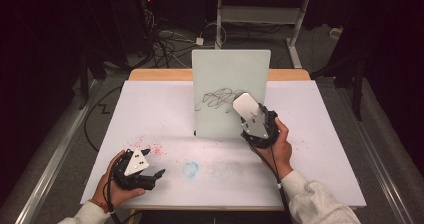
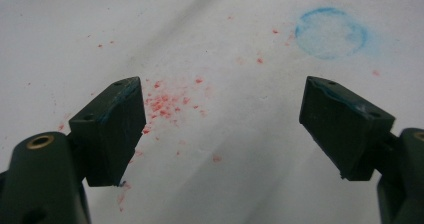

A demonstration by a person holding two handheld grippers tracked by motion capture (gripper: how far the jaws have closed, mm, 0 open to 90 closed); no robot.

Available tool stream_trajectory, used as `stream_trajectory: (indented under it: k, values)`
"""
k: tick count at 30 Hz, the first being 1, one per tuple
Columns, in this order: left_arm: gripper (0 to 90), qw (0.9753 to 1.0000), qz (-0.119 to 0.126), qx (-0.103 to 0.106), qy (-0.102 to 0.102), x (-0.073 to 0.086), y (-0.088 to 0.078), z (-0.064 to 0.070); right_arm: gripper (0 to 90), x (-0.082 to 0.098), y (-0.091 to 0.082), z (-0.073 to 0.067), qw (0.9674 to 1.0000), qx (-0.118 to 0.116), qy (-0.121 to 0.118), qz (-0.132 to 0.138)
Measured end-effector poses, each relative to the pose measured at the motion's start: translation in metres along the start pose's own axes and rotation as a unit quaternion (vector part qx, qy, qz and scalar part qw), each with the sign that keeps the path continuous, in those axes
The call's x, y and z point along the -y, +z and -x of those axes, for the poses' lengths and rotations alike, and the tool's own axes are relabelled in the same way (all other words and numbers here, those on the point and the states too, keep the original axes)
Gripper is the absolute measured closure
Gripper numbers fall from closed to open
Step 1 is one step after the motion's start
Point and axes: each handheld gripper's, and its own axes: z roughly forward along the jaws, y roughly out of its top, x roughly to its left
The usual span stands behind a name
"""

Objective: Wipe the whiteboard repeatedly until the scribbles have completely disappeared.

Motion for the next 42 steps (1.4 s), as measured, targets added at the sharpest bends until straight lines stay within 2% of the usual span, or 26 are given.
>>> stream_trajectory:
  k: [4, 6, 10, 14, 16, 20, 22, 23, 27, 29, 32, 34, 35, 39, 40, 41, 42]
  values:
    - [17.9, 1.0, 0.0, 0.0, 0.0, 0.0, 0.0, 0.0, 31.1, 0.0, 0.001, -0.024, 0.9986, -0.021, -0.048, -0.004]
    - [17.9, 1.0, -0.003, 0.004, -0.005, 0.001, 0.0, 0.0, 31.1, 0.0, 0.002, -0.033, 0.9975, -0.032, -0.063, -0.002]
    - [17.9, 1.0, 0.0, 0.002, 0.0, 0.0, 0.0, 0.0, 31.2, 0.001, 0.003, -0.049, 0.994, -0.064, -0.089, -0.007]
    - [17.9, 1.0, 0.0, 0.002, 0.001, 0.0, 0.0, 0.0, 31.1, 0.002, 0.003, -0.061, 0.9908, -0.074, -0.112, -0.012]
    - [17.9, 1.0, 0.0, 0.002, 0.001, 0.0, 0.0, 0.0, 31.1, 0.001, 0.003, -0.059, 0.9906, -0.081, -0.109, -0.013]
    - [17.9, 1.0, 0.0, 0.001, 0.0, 0.001, -0.001, 0.0, 31.2, 0.002, 0.002, -0.051, 0.9924, -0.07, -0.1, -0.013]
    - [17.9, 1.0, 0.0, 0.001, 0.0, 0.001, -0.001, 0.0, 31.2, 0.002, 0.002, -0.044, 0.9936, -0.052, -0.099, -0.014]
    - [17.9, 1.0, -0.003, 0.004, -0.005, 0.001, -0.001, 0.001, 31.2, 0.001, 0.001, -0.039, 0.9946, -0.044, -0.093, -0.015]
    - [17.9, 1.0, 0.001, 0.0, -0.001, 0.001, -0.001, 0.0, 31.2, 0.004, 0.0, -0.016, 0.998, -0.009, -0.061, -0.014]
    - [17.9, 1.0, 0.0, 0.001, -0.001, 0.001, -0.001, 0.0, 31.2, 0.008, -0.002, -0.006, 0.9989, 0.001, -0.043, -0.02]
    - [17.9, 1.0, 0.0, 0.0, 0.0, 0.001, -0.001, 0.0, 31.2, 0.014, -0.004, 0.002, 0.9988, 0.009, -0.036, -0.033]
    - [17.9, 1.0, 0.0, 0.001, -0.001, 0.001, -0.001, 0.0, 31.2, 0.02, -0.005, 0.004, 0.9985, 0.004, -0.039, -0.038]
    - [17.9, 1.0, -0.002, 0.003, -0.004, 0.001, -0.001, 0.001, 31.2, 0.023, -0.005, 0.002, 0.9986, 0.002, -0.032, -0.042]
    - [17.9, 1.0, -0.001, 0.001, 0.001, 0.001, -0.001, 0.0, 31.2, 0.037, -0.008, -0.004, 0.9962, -0.017, -0.058, -0.063]
    - [17.9, 1.0, -0.001, 0.001, 0.002, 0.0, -0.001, 0.0, 31.2, 0.039, -0.008, -0.006, 0.996, -0.022, -0.054, -0.068]
    - [17.9, 1.0, -0.003, 0.004, -0.002, 0.001, -0.001, 0.001, 31.2, 0.041, -0.009, -0.006, 0.9952, -0.025, -0.062, -0.071]
    - [17.9, 1.0, 0.0, 0.002, 0.002, 0.0, -0.001, 0.001, 31.2, 0.042, -0.009, -0.006, 0.9951, -0.025, -0.063, -0.071]
